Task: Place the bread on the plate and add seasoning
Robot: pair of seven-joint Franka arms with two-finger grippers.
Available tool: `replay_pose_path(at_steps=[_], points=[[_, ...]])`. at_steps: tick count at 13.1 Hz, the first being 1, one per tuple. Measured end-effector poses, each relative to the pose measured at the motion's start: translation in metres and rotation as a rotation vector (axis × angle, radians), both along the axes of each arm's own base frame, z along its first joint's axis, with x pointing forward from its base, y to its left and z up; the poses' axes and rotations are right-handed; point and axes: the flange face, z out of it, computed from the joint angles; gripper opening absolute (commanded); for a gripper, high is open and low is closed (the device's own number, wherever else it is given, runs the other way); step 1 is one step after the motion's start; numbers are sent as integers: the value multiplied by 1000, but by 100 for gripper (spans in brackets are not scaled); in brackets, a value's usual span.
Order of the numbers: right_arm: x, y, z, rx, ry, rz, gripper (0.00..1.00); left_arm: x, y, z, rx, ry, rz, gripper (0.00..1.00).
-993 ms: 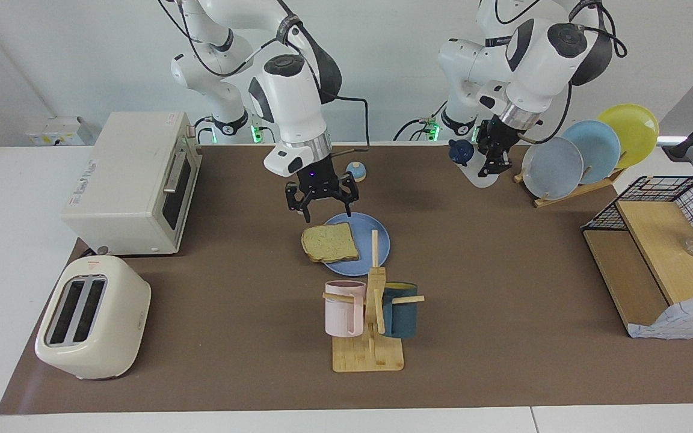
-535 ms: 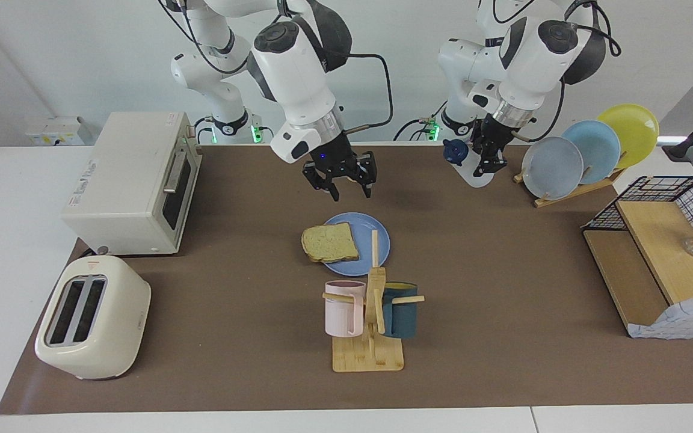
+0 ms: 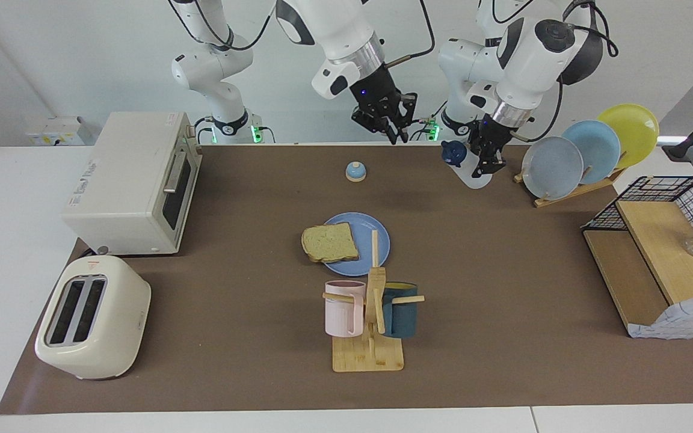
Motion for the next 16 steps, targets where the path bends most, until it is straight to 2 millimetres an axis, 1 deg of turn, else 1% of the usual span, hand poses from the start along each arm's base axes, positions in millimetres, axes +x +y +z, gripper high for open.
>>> replay_pose_path(at_steps=[1, 2, 3, 4, 5, 6, 9, 11, 16], points=[[-10, 12, 1, 7, -7, 12, 25, 0, -1, 0, 0, -2, 4, 0], [-15, 20, 1, 17, -28, 17, 36, 0, -1, 0, -1, -4, 7, 0], [-18, 28, 0, 25, -56, 21, 37, 0, -1, 0, -1, -5, 10, 0], [-19, 34, -4, 27, -83, 23, 32, 0, -1, 0, -1, -5, 13, 0], [-19, 38, -8, 27, -101, 23, 29, 0, -1, 0, -1, -5, 14, 0], [-15, 41, -13, 36, -116, 15, 26, 0, -1, 0, -2, -6, 14, 0], [-6, 47, -27, 50, -134, -2, 25, 1, -1, 0, -3, -10, 15, 0], [-4, 49, -28, 61, -146, -8, 25, 1, -1, 0, -3, -10, 16, 0], [-8, 60, -35, 67, -152, 2, 25, 1, -1, 0, -4, -11, 16, 0]])
